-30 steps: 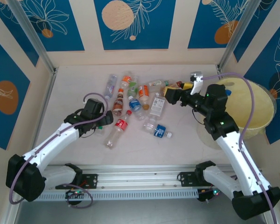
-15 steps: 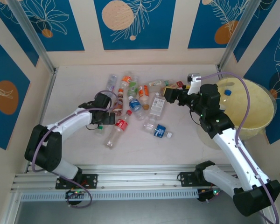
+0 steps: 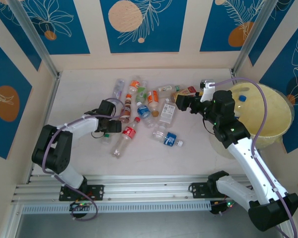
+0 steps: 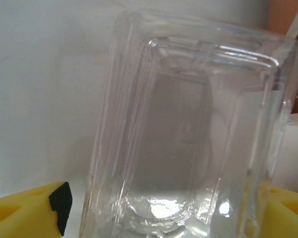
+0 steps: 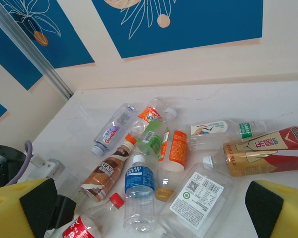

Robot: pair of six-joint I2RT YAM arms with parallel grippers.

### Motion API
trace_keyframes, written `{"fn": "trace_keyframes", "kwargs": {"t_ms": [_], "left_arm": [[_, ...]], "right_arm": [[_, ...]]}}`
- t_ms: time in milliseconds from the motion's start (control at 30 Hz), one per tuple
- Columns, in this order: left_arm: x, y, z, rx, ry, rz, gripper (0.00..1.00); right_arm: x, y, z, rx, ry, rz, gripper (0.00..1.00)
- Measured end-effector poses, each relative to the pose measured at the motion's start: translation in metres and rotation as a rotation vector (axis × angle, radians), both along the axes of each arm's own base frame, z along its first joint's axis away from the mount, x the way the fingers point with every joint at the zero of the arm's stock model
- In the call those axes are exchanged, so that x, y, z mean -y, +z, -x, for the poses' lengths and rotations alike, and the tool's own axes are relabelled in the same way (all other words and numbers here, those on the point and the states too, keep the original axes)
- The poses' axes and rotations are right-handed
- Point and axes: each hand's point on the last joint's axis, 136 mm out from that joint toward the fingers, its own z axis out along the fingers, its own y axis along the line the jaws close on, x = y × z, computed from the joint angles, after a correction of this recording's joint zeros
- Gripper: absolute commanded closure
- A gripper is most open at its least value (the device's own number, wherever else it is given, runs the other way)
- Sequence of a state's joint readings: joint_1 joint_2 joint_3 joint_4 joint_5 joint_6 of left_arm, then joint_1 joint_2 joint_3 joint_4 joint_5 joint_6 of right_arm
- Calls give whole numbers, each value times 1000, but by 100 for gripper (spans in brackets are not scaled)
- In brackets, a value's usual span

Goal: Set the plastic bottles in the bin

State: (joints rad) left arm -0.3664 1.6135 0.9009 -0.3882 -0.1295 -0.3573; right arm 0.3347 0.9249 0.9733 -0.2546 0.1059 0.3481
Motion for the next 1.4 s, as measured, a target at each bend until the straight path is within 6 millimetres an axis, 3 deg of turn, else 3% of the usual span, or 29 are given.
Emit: {"fn": "trace_keyframes", "kwargs": {"t_ms": [133, 367, 467, 567, 700, 767, 933, 1033, 1233, 1400], "left_arm": [[1, -2, 0, 5, -21, -4, 37], [2, 2, -1, 33, -55, -5, 46], [1, 11, 1, 63, -63, 0, 58], [0, 30, 2, 124, -68, 11, 72], [7, 72, 2, 269, -82, 73, 100], [15, 99, 2, 356, -101, 134, 100], [52, 160, 11, 538, -199, 366, 100], [78, 181, 20, 588, -293, 457, 100], [130, 189, 46, 615, -539, 453, 100], [173, 196, 52, 665, -749, 364, 100]], "right_arm": [[0, 0, -1, 0, -5, -2, 1], [5, -3, -7, -14, -45, -10, 1], [6, -6, -11, -23, -65, -10, 1], [8, -7, -13, -23, -81, -18, 1], [10, -6, -16, -17, -105, -36, 0], [10, -7, -17, -16, -107, -43, 0], [5, -11, -17, -48, -97, -79, 1], [2, -16, -19, -81, -98, -113, 1], [-14, -30, -14, -202, -34, -173, 1], [-34, -30, -5, -305, 70, -207, 1]]}}
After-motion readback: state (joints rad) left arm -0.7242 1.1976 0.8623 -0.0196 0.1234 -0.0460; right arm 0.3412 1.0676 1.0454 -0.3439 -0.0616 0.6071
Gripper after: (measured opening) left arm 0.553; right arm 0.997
